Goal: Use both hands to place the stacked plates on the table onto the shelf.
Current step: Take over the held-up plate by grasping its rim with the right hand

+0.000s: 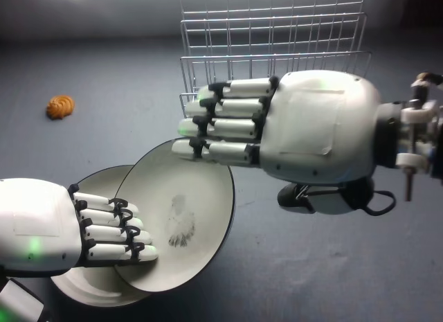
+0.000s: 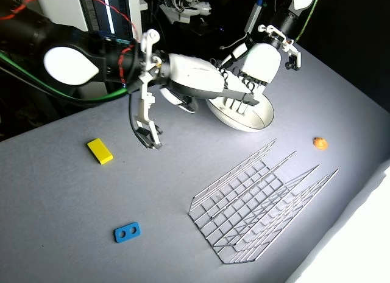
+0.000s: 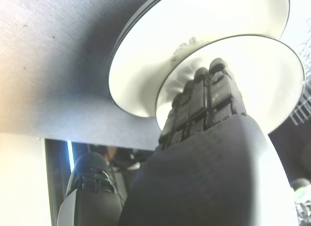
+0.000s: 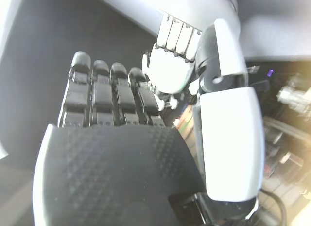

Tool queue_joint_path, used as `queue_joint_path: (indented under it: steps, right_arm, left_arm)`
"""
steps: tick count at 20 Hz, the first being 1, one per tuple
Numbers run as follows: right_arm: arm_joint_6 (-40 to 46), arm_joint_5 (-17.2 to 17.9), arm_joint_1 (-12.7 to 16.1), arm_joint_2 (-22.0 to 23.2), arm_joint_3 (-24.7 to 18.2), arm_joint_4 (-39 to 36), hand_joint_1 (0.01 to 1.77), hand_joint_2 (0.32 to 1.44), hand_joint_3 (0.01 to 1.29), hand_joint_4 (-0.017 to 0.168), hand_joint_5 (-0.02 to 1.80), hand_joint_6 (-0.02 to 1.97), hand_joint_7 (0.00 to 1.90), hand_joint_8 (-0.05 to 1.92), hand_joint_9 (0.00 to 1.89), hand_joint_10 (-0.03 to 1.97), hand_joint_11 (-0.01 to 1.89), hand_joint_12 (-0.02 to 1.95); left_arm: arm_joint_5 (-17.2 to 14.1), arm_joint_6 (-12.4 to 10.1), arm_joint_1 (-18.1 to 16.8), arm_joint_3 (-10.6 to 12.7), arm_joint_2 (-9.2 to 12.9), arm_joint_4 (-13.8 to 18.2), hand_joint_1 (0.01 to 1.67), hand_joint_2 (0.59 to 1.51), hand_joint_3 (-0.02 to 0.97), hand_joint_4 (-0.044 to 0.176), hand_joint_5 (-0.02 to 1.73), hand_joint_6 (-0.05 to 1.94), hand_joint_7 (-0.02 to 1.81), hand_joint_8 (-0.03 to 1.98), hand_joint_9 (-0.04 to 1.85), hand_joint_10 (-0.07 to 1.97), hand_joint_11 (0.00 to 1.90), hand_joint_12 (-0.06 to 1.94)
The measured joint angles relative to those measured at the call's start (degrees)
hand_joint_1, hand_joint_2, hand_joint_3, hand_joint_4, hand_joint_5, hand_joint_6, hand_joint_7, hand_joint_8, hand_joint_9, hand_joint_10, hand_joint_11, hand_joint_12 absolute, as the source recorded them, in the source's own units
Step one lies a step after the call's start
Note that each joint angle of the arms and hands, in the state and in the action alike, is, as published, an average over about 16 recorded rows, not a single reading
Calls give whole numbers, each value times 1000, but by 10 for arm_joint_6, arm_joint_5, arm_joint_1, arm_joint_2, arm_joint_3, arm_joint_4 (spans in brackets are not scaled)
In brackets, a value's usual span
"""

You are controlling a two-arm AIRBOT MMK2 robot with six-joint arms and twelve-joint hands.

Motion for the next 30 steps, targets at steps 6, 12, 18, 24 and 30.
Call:
queue_joint_path:
  steps: [6,12,18,24,30]
  right_arm:
    - [-51,-26,-2,-60,32,1,969,1088,14,-1,17,17,11,14,14,3,21,244]
    - [-89,-37,-9,-110,61,2,966,1093,14,-1,18,18,12,13,24,3,21,323]
    - [-115,-41,-14,-154,90,3,963,1095,14,-1,43,18,34,13,59,3,22,461]
    - [-126,-39,-13,-183,113,3,983,1093,14,-3,213,49,226,7,262,19,97,756]
    - [-131,-26,-14,-194,122,0,1027,1059,15,-8,479,250,562,133,660,28,387,953]
  left_arm:
    - [1,0,3,0,0,-6,17,1086,15,-11,-17,-33,0,-7,20,6,14,19]
    - [2,0,6,1,0,-13,17,1093,15,-11,-17,-33,0,-7,19,7,13,20]
    - [2,0,8,2,-1,-19,17,1099,14,-11,-17,-33,0,-8,20,7,13,21]
    - [3,0,10,2,-1,-25,17,1102,14,-11,-17,-34,0,-8,20,6,13,20]
    - [4,3,12,3,-1,-44,17,1110,14,-9,-15,-33,2,-8,20,6,13,16]
